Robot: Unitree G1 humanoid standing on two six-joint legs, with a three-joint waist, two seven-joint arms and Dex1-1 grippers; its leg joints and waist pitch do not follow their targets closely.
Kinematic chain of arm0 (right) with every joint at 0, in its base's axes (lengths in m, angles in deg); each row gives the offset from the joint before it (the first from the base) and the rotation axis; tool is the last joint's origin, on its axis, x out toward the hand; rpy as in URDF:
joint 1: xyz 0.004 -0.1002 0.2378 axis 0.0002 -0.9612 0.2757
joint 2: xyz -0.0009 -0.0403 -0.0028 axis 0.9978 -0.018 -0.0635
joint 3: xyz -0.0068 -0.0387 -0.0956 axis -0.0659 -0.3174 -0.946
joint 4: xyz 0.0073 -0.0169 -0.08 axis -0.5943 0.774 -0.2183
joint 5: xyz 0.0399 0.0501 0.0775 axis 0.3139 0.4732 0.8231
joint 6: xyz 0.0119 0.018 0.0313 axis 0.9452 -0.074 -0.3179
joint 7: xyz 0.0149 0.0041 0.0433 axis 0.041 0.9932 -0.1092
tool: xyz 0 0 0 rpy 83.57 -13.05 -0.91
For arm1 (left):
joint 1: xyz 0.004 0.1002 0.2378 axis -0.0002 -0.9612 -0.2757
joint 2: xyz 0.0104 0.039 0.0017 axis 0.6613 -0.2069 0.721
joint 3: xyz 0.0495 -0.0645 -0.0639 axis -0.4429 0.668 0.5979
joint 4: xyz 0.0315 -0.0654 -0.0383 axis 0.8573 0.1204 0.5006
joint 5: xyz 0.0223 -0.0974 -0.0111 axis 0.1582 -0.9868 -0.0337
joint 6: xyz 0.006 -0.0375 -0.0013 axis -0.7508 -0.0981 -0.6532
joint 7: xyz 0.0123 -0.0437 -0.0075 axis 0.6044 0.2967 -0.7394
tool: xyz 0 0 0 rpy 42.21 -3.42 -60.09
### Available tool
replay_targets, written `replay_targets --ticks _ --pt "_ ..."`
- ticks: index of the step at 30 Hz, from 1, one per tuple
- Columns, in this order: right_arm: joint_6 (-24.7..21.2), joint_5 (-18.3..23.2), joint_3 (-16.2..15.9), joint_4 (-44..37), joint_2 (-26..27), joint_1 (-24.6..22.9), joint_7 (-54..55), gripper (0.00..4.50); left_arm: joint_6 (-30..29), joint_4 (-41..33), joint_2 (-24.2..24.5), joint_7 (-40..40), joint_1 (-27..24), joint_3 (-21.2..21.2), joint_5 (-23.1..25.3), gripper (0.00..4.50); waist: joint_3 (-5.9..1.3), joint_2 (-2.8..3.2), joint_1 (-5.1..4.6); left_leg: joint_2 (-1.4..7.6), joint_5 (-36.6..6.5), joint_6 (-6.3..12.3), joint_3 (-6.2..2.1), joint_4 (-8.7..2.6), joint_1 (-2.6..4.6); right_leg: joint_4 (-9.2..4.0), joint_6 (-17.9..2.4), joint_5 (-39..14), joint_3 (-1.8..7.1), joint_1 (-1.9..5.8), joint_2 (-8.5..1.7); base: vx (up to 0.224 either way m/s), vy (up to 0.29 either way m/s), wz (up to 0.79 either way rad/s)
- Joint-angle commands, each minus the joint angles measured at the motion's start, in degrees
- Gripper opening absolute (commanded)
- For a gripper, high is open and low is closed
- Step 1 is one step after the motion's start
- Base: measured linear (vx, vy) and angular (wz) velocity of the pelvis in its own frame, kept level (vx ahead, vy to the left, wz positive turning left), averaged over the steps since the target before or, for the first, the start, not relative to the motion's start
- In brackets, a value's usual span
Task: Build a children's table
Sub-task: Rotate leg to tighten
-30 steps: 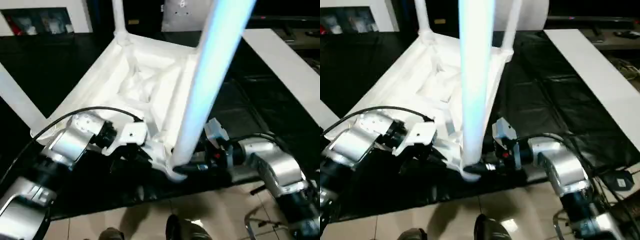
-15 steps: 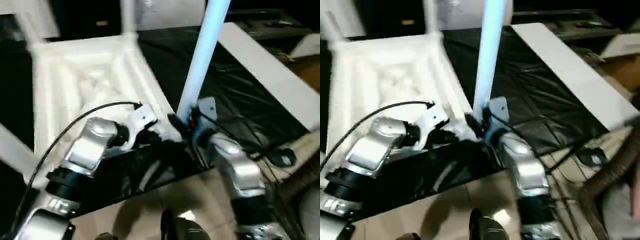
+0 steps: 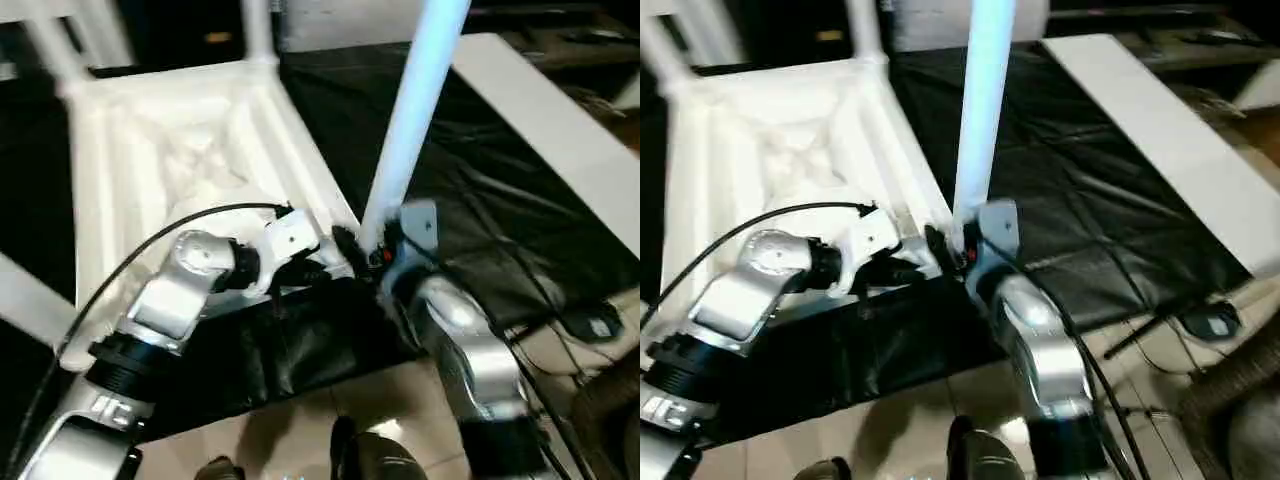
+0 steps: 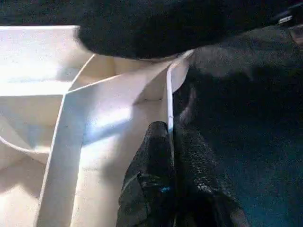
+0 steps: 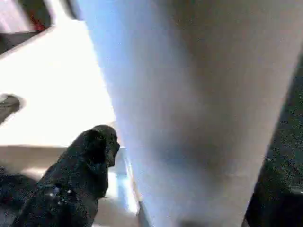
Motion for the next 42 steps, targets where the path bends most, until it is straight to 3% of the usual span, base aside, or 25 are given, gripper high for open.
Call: replay_targets --ticks 1,4,5,8,17,21,22,23,25,26,27,28,29,30,31,32,33,34,35,36,37,38,39,41,42 --pt "-2.74 2.29 -1.04 -6.32 -2.11 -3.75 -3.19 4.0 3.28 0.92 0.6 1.85 -0.33 -0.32 -0.95 0.0 -5.46 0.45 0.16 0.12 1.91 8.48 1.43 -2.46 -1.35 -2.04 -5.98 -16.72 3.81 5.74 -3.63 0.0 0.0 0.0" --pt "-5.13 3.88 -1.52 -12.12 -5.14 -7.92 -5.68 4.21 3.84 0.65 0.95 1.72 -0.99 0.79 -2.23 0.0 -5.43 0.19 0.64 0.05 1.72 9.02 1.69 -2.39 -1.24 -2.06 -6.77 -15.76 3.78 5.75 -3.47 0.0 0.0 0.0" --pt "-6.77 4.98 -1.41 -15.35 -6.75 -10.16 -6.65 4.43 2.37 -0.99 0.49 1.97 -1.69 2.32 -4.18 0.55 -5.39 -0.08 0.68 -0.09 0.04 8.27 1.81 -2.46 -1.43 -2.41 -5.83 -18.87 3.77 5.91 -3.49 0.0 0.0 0.0" --pt "-8.81 6.22 -1.21 -18.97 -8.47 -12.54 -7.46 4.5 1.73 -3.47 -0.67 0.98 -2.87 4.56 -6.75 0.57 -5.26 -0.2 0.81 -0.47 -3.46 6.35 1.95 -2.41 -1.38 -3.58 -2.43 -27.61 3.59 5.66 -3.45 0.0 0.0 0.0" --pt "-16.04 8.72 0.62 -26.81 -11.63 -15.98 -6.08 4.5 -6.84 -17.85 -6.97 -13.4 -11.95 16.0 -12.62 1.28 -5.54 -0.3 0.26 -1.0 -7.78 5.3 1.98 -1.61 -1.43 -5.59 4.39 -35.75 2.03 4.85 -2.21 0.0 0.0 0.0" --pt "-15.19 8.19 -0.59 -27.22 -13.07 -16.96 -6.7 4.5 -10.72 -29.15 -12.26 -21.71 -19.8 18.65 -13.15 1.28 -6.43 0.03 0.01 0.62 -7.79 5.51 1.44 -1.86 -1.17 -5.42 2.39 -30.86 1.34 4.98 -1.63 0.0 0.0 0.0" --pt "-14.68 7.82 -1.16 -27.22 -13.4 -17.26 -6.78 4.5 -10.59 -34.17 -14.56 -25.84 -24.56 18.15 -11.0 1.28 -6.29 0.11 0.23 1.14 -8.82 6.45 -0.61 -2.51 -3.17 -3.99 1.01 -27.34 -0.3 6.65 -2.16 0.0 0.0 0.0" --pt "-14.43 7.66 -1.68 -27.36 -13.78 -17.44 -6.85 4.5 -10.69 -37.85 -16.39 -29.44 -28.7 17.6 -9.18 1.28 -6.03 1.07 -0.29 4.52 -11.06 9.77 -4.79 -4.62 -4.15 -1.04 -1.73 -21.19 -0.89 7.53 -2.73 0.013 -0.075 0.28" --pt "-14.35 7.58 -1.89 -27.41 -13.95 -17.45 -6.9 4.5 -10.73 -38.99 -17.04 -30.77 -30.26 17.39 -8.45 1.28 -5.6 2.41 -0.57 7.49 -15.22 13.13 -8.63 -6.58 -1.96 2.63 -5.02 -18.53 0.0 5.83 -1.54 0.028 -0.104 0.42" --pt "-14.25 7.6 -2.05 -27.32 -14.02 -17.48 -6.99 4.5 -11.4 -40.1 -17.25 -32.83 -32.84 16.77 -6.66 1.28 -5.07 1.16 -1.42 7.99 -19.43 16.38 -11.16 -7.23 -1.28 7.1 -10.51 -20.0 2.25 4.67 -1.59 0.037 -0.172 0.72" --pt "-14.11 7.8 -2.17 -27.1 -14.09 -17.52 -7.17 4.5 -12.63 -41.14 -17.95 -35.29 -35.58 16.7 -5.29 1.28 -4.78 1.12 -0.52 7.94 -20.01 15.8 -11.47 -7.79 -1.99 8.23 -12.0 -21.62 2.86 5.03 -1.83 0.037 -0.172 0.72" --pt "-13.92 8.04 -2.25 -26.81 -14.13 -17.64 -7.41 4.5 -13.35 -41.91 -18.41 -36.76 -37.78 16.76 -4.73 1.28 -4.19 0.01 0.59 5.27 -20.82 12.97 -9.84 -6.65 -4.23 7.96 -12.4 -26.93 5.55 5.83 -2.72 0.054 -0.259 0.81" --pt "-13.6 8.19 -2.28 -26.44 -14.18 -17.8 -7.49 4.5 -13.21 -42.61 -18.62 -37.66 -39.5 16.52 -4.53 1.28 -4.71 -1.46 1.5 0.32 -18.32 9.1 -7.09 -1.41 -4.98 2.73 -10.19 -37.2 7.25 5.18 -3.61 0.155 -0.218 0.97" --pt "-13.08 8.45 -2.1 -25.78 -14.05 -18.07 -7.51 4.5 -12.91 -43.34 -19.58 -38.96 -41.08 16.69 -4.66 1.28 -3.34 -3.28 1.11 -7.37 -10.97 4.03 1.46 14.52 2.96 -10.64 6.41 -72.76 -0.04 -5.91 -4.38 0.155 -0.218 0.97" --pt "-12.79 8.44 -2.07 -25.44 -14.03 -18.19 -7.53 4.5 -12.52 -43.52 -20.0 -39.37 -41.53 16.8 -4.75 1.28 -4.42 -1.93 0.69 -7.35 -10.21 4.44 2.12 13.84 -0.6 -8.93 12.21 -73.01 1.34 -2.39 -3.45 0.135 -0.151 0.71" --pt "-11.93 8.06 -2.23 -24.68 -14.23 -18.47 -7.52 4.5 -11.52 -44.21 -20.47 -40.01 -42.63 16.61 -4.84 1.28 -7.57 -1.49 1.16 -3.67 -18.3 9.97 3.42 10.26 -0.65 -8.26 32.25 -50.25 -0.05 3.81 -3.01 0.032 -0.151 0.74" --pt "-11.36 7.47 -2.49 -24.08 -14.66 -18.55 -7.52 4.5 -11.15 -44.65 -20.2 -40.27 -43.32 16.08 -4.31 1.28 -8.47 0.32 1.84 -0.25 -18.58 13.67 2.36 7.8 -0.5 -6.52 32.48 -37.06 0.07 7.54 -5.36 0.032 -0.151 0.74" --pt "-11.29 7.45 -2.45 -23.95 -14.67 -18.58 -7.49 4.5 -11.24 -44.73 -20.21 -40.46 -43.5 15.99 -4.17 1.28 -8.69 2.24 5.04 16.68 -14.42 20.56 -5.75 1.36 0.73 16.42 9.83 -11.31 11.46 7.77 -11.55 0.052 -0.12 0.61" --pt "-10.96 7.4 -2.19 -23.2 -14.71 -18.75 -7.24 4.5 -12.0 -45.22 -20.35 -41.81 -44.55 15.49 -3.29 1.28 -7.14 1.57 5.77 14.62 -12.77 18.93 -1.34 0.23 0.54 18.0 2.72 -10.86 13.65 4.65 -10.39 0.031 -0.007 0.63" --pt "-10.56 7.36 -2.05 -22.75 -14.7 -18.87 -7.18 4.5 -11.46 -45.08 -20.27 -42.43 -45.11 15.23 -2.59 1.28 -2.58 -4.1 6.46 -0.98 -19.36 8.61 10.12 10.95 3.64 4.07 10.44 -48.04 17.37 -4.68 -5.38 0.031 -0.007 0.63" --pt "-9.95 7.19 -2.15 -22.47 -14.9 -18.89 -7.37 4.5 -9.88 -45.11 -20.29 -42.63 -45.74 15.07 -2.4 1.28 -5.86 -5.87 5.8 -2.77 -15.76 8.23 5.9 15.64 1.87 -2.04 15.78 -61.68 22.16 -1.14 -5.85 0.011 -0.004 0.42" --pt "-9.18 7.61 -2.23 -22.24 -15.4 -18.79 -8.26 4.5 -8.58 -45.86 -21.0 -43.61 -47.29 15.12 -2.59 1.28 -6.48 -4.0 7.93 -3.23 -6.89 9.87 -0.63 16.39 -4.6 -0.22 18.43 -65.25 23.43 3.6 -7.6 0.0 0.0 0.0" --pt "-9.01 7.84 -2.25 -22.22 -15.56 -18.76 -8.49 4.5 -8.63 -46.26 -21.27 -44.11 -47.75 15.07 -2.69 1.28 -6.55 -4.4 7.9 -2.82 -7.12 9.23 -0.84 15.06 -4.13 0.51 16.74 -58.76 23.92 3.38 -6.64 0.0 0.0 0.0" --pt "-8.45 8.67 -2.31 -21.95 -15.51 -18.37 -9.5 4.5 -9.52 -46.24 -21.86 -45.93 -48.21 16.24 -1.96 1.62 -7.3 -2.97 6.07 -1.92 -4.84 8.15 -1.68 7.35 -0.86 3.06 5.3 -36.62 18.42 2.8 -2.81 -0.112 0.046 0.28" --pt "-7.76 9.17 -2.44 -21.4 -15.36 -17.53 -10.26 4.5 -9.98 -45.99 -22.17 -47.86 -48.38 17.93 -0.85 1.62 -7.52 -1.22 4.35 -0.63 -9.75 7.68 -1.68 3.04 0.59 4.88 -1.03 -23.47 13.66 1.88 0.55 -0.139 0.075 0.23"
